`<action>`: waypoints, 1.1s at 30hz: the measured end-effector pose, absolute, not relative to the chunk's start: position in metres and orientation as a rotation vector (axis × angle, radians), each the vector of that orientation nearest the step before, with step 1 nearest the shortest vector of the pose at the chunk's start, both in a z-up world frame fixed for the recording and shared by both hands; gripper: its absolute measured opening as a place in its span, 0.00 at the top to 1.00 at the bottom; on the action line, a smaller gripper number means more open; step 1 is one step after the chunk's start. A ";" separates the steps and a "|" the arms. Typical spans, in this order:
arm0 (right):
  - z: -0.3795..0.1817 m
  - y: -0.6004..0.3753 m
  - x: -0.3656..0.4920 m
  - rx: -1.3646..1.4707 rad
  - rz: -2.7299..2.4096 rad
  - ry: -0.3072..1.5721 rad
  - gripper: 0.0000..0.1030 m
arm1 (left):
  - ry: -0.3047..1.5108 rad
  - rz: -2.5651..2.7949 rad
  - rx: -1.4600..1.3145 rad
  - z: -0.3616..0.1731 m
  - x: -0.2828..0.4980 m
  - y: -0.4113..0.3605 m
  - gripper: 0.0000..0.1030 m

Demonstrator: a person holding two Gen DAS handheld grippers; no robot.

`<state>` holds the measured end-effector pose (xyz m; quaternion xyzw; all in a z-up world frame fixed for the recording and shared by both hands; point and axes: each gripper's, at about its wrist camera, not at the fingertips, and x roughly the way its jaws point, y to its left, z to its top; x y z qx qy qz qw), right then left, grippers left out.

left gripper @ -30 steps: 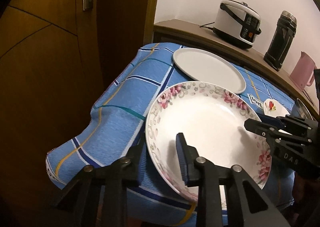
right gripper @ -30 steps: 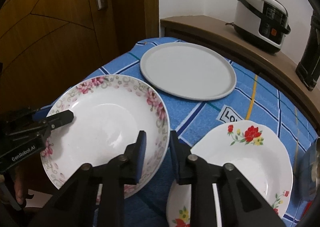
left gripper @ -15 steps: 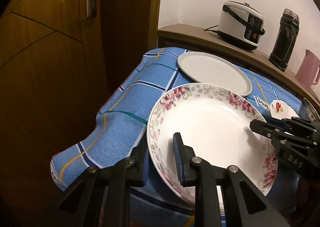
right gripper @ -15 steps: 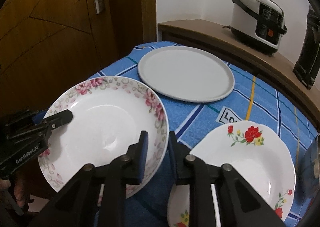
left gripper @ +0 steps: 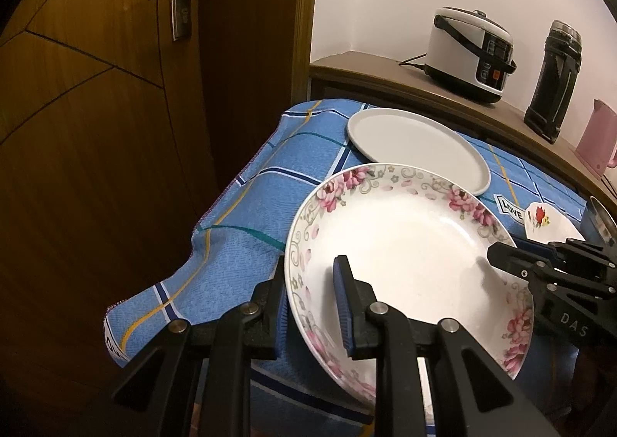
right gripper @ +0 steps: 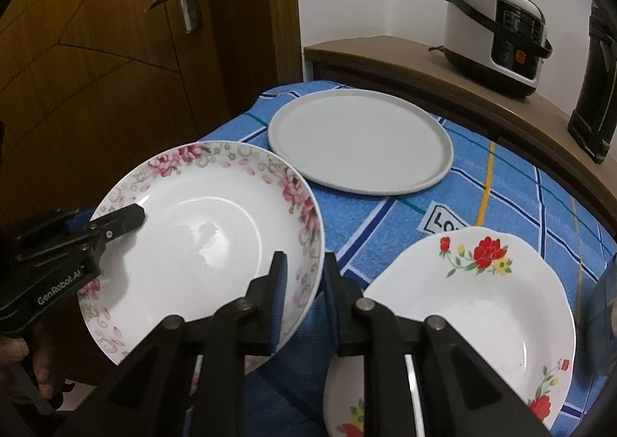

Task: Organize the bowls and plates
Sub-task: 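Lift the pink-flowered plate off the cloth with both grippers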

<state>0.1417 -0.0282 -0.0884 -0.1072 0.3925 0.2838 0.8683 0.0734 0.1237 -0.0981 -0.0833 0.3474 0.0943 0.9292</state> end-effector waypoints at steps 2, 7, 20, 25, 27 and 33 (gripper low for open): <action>-0.088 -0.030 0.142 -0.222 0.593 0.819 0.84 | 0.708 0.195 -0.170 -0.097 0.074 0.123 0.77; -0.086 -0.029 0.142 -0.220 0.590 0.813 0.85 | 0.696 0.204 -0.167 -0.092 0.076 0.122 0.78; -0.079 -0.033 0.141 -0.209 0.577 0.794 0.85 | 0.677 0.201 -0.168 -0.086 0.079 0.120 0.78; -0.078 -0.034 0.141 -0.206 0.575 0.793 0.85 | 0.665 0.198 -0.163 -0.082 0.080 0.118 0.78; -0.076 -0.035 0.141 -0.204 0.574 0.790 0.85 | 0.660 0.197 -0.160 -0.080 0.081 0.117 0.78; -0.073 -0.038 0.141 -0.203 0.569 0.776 0.85 | 0.646 0.192 -0.150 -0.076 0.086 0.115 0.78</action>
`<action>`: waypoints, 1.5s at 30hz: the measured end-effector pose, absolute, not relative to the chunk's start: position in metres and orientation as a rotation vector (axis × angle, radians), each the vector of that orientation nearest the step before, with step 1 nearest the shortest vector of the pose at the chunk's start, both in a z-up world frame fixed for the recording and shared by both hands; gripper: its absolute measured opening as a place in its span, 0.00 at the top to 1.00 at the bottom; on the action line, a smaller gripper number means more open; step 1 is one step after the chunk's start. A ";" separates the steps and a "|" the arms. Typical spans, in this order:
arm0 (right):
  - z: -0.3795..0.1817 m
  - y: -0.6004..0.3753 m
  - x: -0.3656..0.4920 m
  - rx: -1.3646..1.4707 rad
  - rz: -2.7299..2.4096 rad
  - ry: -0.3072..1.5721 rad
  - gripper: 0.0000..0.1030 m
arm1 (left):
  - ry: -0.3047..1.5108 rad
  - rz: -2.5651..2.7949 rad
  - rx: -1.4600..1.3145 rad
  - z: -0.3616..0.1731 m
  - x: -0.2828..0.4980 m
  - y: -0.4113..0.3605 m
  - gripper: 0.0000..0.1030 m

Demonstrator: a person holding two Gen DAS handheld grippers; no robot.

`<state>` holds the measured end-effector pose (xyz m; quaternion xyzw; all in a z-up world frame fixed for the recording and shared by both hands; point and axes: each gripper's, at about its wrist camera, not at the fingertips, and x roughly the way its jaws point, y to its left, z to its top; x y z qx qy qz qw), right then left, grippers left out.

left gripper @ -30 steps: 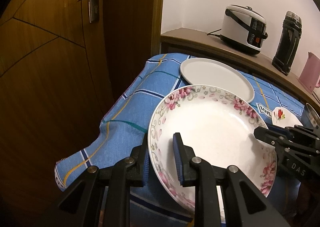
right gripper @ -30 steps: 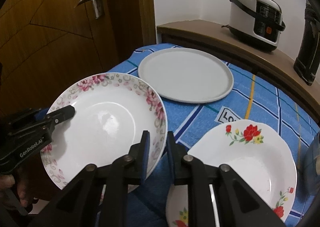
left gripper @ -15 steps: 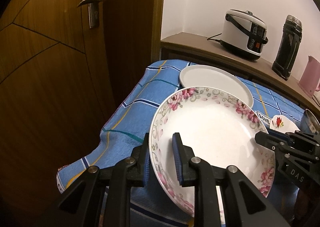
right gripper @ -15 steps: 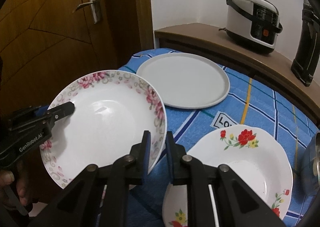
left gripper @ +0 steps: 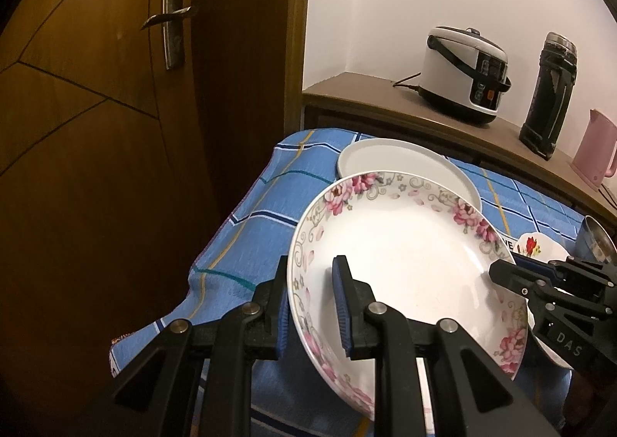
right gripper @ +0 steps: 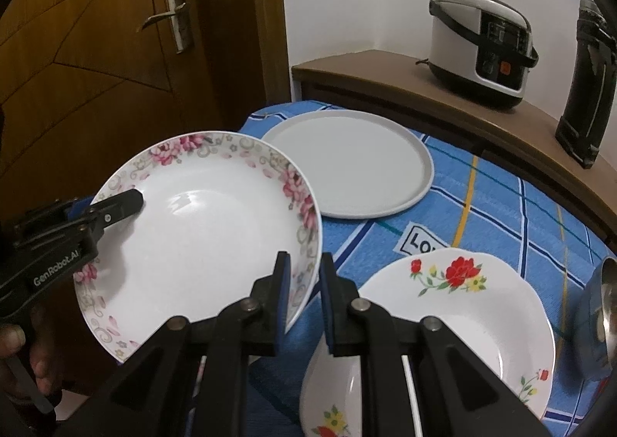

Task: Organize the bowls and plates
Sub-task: 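Lift the pink-flowered plate off the cloth with both grippers, then carry the pink-flowered plate over the grey plate and lower it on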

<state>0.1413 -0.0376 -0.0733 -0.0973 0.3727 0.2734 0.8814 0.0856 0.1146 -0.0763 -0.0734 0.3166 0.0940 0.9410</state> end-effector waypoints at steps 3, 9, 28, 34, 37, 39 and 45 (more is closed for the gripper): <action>-0.072 -0.037 0.143 -0.201 0.571 0.767 0.85 | 0.638 0.197 -0.145 -0.076 0.090 0.115 0.78; -0.066 -0.037 0.150 -0.195 0.580 0.737 0.85 | 0.592 0.211 -0.134 -0.065 0.095 0.114 0.78; -0.042 -0.035 0.176 -0.180 0.619 0.615 0.85 | 0.508 0.272 -0.114 -0.042 0.114 0.117 0.78; -0.039 -0.036 0.178 -0.179 0.600 0.610 0.85 | 0.485 0.284 -0.102 -0.036 0.124 0.115 0.78; -0.036 -0.040 0.181 -0.169 0.573 0.603 0.85 | 0.473 0.272 -0.098 -0.032 0.129 0.113 0.78; -0.033 -0.042 0.183 -0.162 0.557 0.601 0.85 | 0.461 0.266 -0.088 -0.029 0.133 0.110 0.78; -0.025 -0.042 0.193 -0.176 0.501 0.605 0.85 | 0.419 0.231 -0.088 -0.018 0.145 0.105 0.78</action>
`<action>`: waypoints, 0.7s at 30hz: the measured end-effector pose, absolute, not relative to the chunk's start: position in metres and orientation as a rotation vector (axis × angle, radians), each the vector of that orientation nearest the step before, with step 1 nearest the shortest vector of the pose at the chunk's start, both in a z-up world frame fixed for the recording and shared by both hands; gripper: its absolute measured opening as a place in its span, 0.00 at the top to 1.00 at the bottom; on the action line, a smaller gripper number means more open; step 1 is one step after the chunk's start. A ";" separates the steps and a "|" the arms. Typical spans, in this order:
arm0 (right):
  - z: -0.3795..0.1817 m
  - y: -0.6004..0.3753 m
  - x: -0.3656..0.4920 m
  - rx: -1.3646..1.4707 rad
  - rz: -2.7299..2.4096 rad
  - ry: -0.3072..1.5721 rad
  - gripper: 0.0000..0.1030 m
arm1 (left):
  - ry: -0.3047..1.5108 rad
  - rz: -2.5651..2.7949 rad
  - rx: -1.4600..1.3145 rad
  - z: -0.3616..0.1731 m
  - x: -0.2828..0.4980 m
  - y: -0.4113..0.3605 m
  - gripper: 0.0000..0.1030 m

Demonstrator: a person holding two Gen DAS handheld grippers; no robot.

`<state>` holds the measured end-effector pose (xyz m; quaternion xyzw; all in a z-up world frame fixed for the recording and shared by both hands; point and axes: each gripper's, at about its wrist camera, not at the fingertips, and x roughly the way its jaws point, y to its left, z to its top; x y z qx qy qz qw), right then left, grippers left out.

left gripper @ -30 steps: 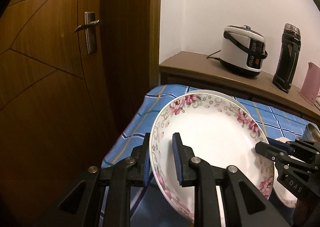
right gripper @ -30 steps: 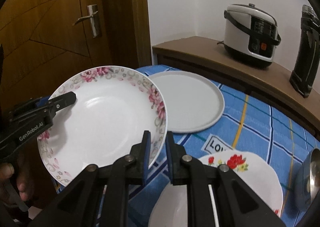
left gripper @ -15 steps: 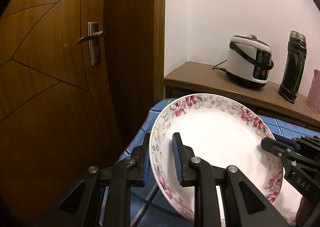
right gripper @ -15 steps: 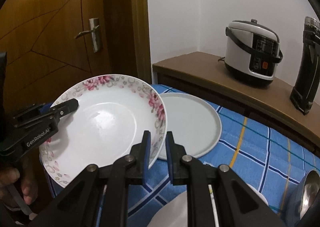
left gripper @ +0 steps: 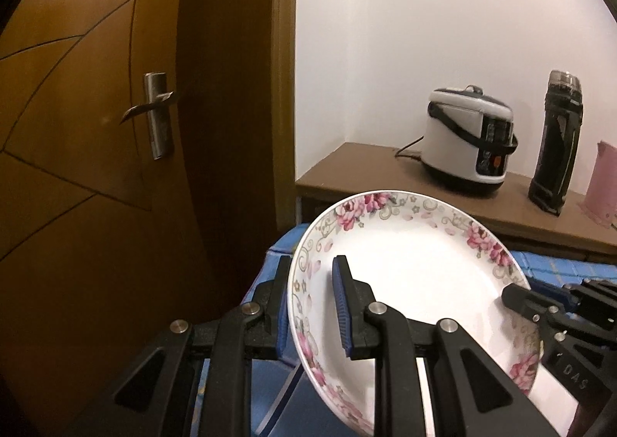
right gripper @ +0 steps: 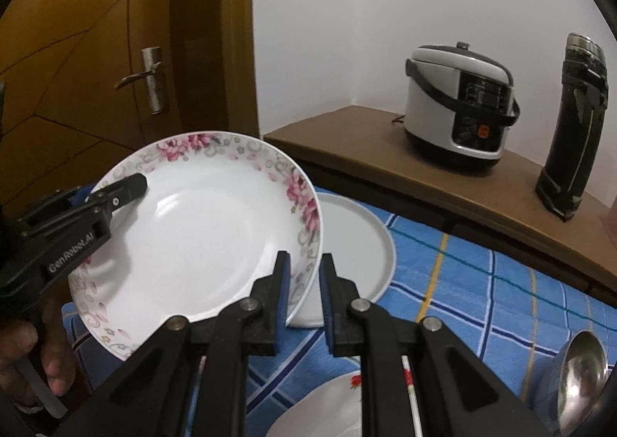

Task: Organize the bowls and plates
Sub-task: 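Carry the pink-flowered plate over the grey plate and lower it on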

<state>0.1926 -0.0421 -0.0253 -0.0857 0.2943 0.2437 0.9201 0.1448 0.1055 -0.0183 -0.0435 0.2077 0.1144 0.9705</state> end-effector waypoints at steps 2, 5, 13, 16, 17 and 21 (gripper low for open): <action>-0.023 -0.041 0.197 -0.184 0.482 0.609 0.85 | 0.403 0.225 -0.089 -0.016 0.150 0.105 0.78; -0.022 -0.040 0.203 -0.190 0.457 0.618 0.85 | 0.392 0.212 -0.109 -0.016 0.159 0.106 0.78; -0.023 -0.035 0.215 -0.211 0.412 0.649 0.85 | 0.353 0.198 -0.149 -0.020 0.179 0.109 0.78; -0.022 -0.037 0.220 -0.212 0.391 0.654 0.85 | 0.342 0.186 -0.159 -0.016 0.186 0.107 0.78; -0.021 -0.039 0.223 -0.208 0.384 0.657 0.85 | 0.336 0.180 -0.160 -0.015 0.189 0.106 0.78; -0.018 -0.042 0.229 -0.208 0.355 0.660 0.84 | 0.313 0.163 -0.153 -0.013 0.199 0.101 0.78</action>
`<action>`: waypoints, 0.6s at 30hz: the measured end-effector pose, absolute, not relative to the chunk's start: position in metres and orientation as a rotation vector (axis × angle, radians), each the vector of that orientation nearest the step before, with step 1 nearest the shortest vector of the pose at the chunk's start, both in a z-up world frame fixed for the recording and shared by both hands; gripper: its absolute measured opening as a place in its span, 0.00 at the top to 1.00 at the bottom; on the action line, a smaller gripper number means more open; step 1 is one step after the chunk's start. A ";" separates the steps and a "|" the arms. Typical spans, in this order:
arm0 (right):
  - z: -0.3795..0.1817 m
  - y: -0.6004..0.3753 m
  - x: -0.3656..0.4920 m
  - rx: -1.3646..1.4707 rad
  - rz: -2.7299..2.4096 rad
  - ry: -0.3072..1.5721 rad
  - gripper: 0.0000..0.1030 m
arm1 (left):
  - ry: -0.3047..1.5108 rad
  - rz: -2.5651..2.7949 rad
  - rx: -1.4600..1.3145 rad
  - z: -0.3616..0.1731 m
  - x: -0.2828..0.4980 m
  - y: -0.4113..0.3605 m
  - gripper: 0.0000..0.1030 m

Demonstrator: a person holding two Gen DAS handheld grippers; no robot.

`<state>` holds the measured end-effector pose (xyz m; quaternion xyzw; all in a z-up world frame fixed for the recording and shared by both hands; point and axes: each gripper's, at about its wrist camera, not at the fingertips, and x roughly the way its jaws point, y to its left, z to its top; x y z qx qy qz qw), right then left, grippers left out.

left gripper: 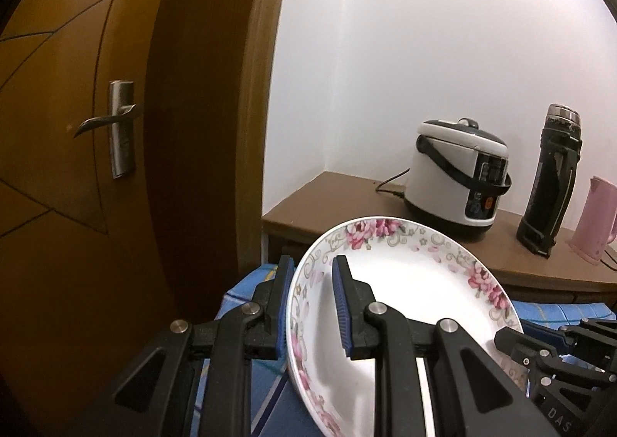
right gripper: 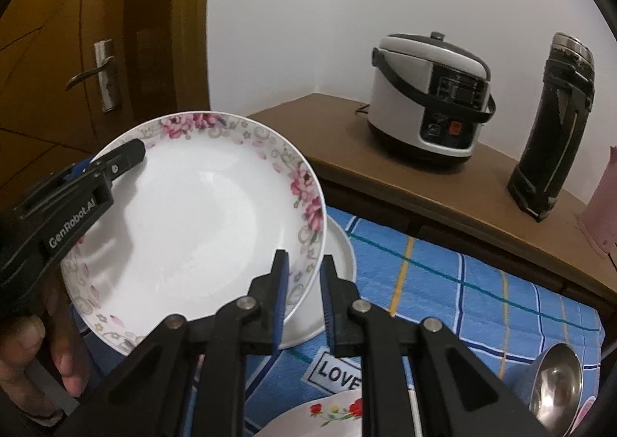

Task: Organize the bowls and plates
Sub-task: 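Carry the pink-flowered plate over the grey plate and lower it on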

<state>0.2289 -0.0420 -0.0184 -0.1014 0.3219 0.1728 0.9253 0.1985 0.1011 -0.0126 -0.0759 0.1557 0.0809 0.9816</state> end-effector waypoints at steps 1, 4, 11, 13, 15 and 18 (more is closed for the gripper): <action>-0.019 -0.042 0.230 -0.209 0.348 0.662 0.84 | 0.308 0.159 -0.150 -0.013 0.201 0.100 0.78; -0.019 -0.045 0.236 -0.212 0.325 0.669 0.84 | 0.308 0.148 -0.155 -0.016 0.212 0.098 0.78; -0.025 -0.044 0.253 -0.218 0.288 0.708 0.84 | 0.328 0.113 -0.151 -0.025 0.231 0.096 0.78; -0.029 -0.042 0.256 -0.222 0.289 0.723 0.84 | 0.332 0.110 -0.152 -0.027 0.231 0.097 0.78; -0.033 -0.041 0.259 -0.221 0.290 0.734 0.84 | 0.333 0.114 -0.140 -0.029 0.233 0.097 0.78; -0.035 -0.040 0.262 -0.216 0.291 0.739 0.84 | 0.334 0.120 -0.135 -0.031 0.234 0.098 0.78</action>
